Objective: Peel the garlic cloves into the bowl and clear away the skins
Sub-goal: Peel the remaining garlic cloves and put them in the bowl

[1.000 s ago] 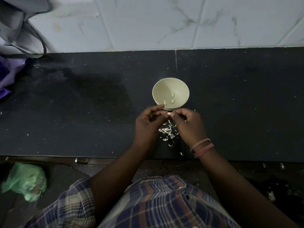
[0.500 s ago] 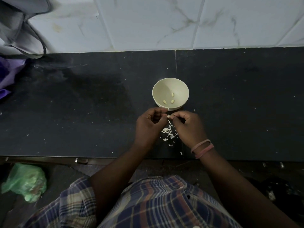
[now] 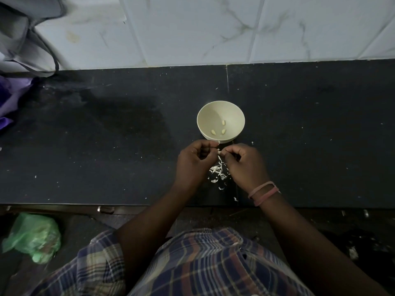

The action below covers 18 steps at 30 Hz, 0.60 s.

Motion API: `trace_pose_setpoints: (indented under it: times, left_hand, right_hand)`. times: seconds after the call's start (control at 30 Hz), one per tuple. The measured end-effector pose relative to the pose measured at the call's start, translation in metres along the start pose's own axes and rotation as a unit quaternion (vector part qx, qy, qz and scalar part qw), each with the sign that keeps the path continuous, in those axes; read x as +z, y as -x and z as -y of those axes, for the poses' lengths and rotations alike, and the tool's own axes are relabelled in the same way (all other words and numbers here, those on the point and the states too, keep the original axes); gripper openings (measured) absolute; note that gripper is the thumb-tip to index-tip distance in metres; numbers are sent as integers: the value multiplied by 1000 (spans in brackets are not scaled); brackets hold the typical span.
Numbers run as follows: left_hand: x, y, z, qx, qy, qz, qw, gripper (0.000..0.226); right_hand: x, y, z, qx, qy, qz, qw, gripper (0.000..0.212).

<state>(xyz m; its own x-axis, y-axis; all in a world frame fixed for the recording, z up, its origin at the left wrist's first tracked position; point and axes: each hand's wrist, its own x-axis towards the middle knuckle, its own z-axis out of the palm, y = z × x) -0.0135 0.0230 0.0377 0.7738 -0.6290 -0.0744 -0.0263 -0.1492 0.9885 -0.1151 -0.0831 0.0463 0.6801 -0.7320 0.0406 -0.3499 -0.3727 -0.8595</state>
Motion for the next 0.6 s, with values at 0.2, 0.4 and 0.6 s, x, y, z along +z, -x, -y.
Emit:
trace_pose_setpoints:
  times: [0.2, 0.4, 0.6]
  left_hand:
    - [2, -2, 1, -32, 71, 21, 997, 16]
    - [3, -4, 2, -95, 199, 33, 975, 14]
    - [6, -5, -4, -147, 340, 37, 928, 19]
  right_hand:
    - [-5, -1, 1, 41, -81, 16, 996, 11]
    - [-7, -1, 3, 23, -107, 11, 994, 6]
    - [-6, -2, 6, -42, -79, -25, 996, 6]
